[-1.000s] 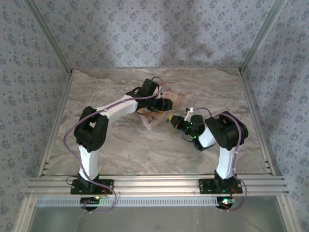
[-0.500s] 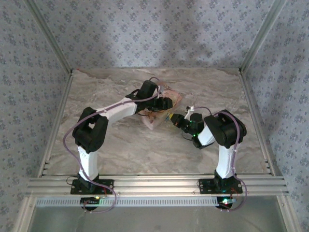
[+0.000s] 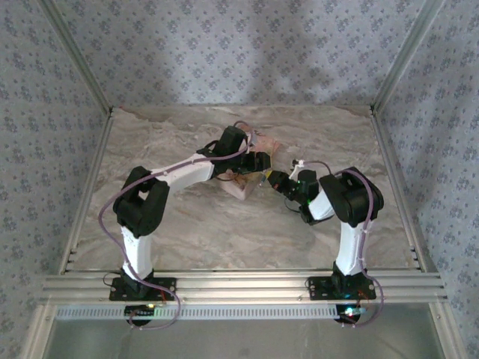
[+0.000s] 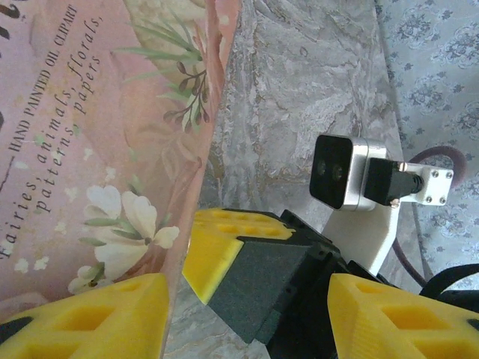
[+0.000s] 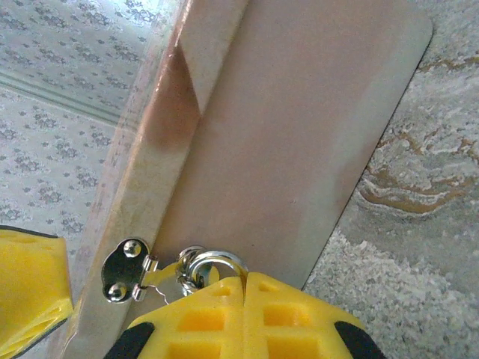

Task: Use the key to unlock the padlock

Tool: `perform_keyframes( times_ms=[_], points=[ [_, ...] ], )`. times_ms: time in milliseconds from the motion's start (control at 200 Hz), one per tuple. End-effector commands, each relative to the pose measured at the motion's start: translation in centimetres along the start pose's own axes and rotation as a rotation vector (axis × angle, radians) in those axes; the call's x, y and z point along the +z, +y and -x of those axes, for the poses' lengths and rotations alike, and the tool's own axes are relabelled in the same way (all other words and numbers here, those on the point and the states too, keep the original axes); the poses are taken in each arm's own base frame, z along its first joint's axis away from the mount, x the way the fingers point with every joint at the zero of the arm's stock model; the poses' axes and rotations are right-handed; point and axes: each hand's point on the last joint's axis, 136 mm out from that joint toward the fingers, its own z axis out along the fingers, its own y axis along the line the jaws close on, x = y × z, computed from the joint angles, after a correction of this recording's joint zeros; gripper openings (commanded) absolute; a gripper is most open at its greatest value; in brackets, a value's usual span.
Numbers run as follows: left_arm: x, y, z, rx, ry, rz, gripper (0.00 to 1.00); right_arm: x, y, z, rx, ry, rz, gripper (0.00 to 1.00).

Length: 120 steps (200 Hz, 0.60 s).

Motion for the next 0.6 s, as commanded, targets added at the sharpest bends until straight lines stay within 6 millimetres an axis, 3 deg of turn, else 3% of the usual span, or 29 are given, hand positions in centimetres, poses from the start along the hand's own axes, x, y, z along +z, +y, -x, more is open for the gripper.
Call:
perform_keyframes(
  times_ms=[0, 595],
  points=[
    [0.7, 3.2, -4.9, -0.094, 0.156, 0.096, 0.59, 0.8, 1.8, 3.1, -0.027, -0.091, 0.063, 0.0],
    [0.7, 4.1, -5.7, -0.091, 0.168, 0.122, 0.59, 1.3, 0.7, 4.7, 0.001, -0.1, 0.099, 0.0]
  ],
)
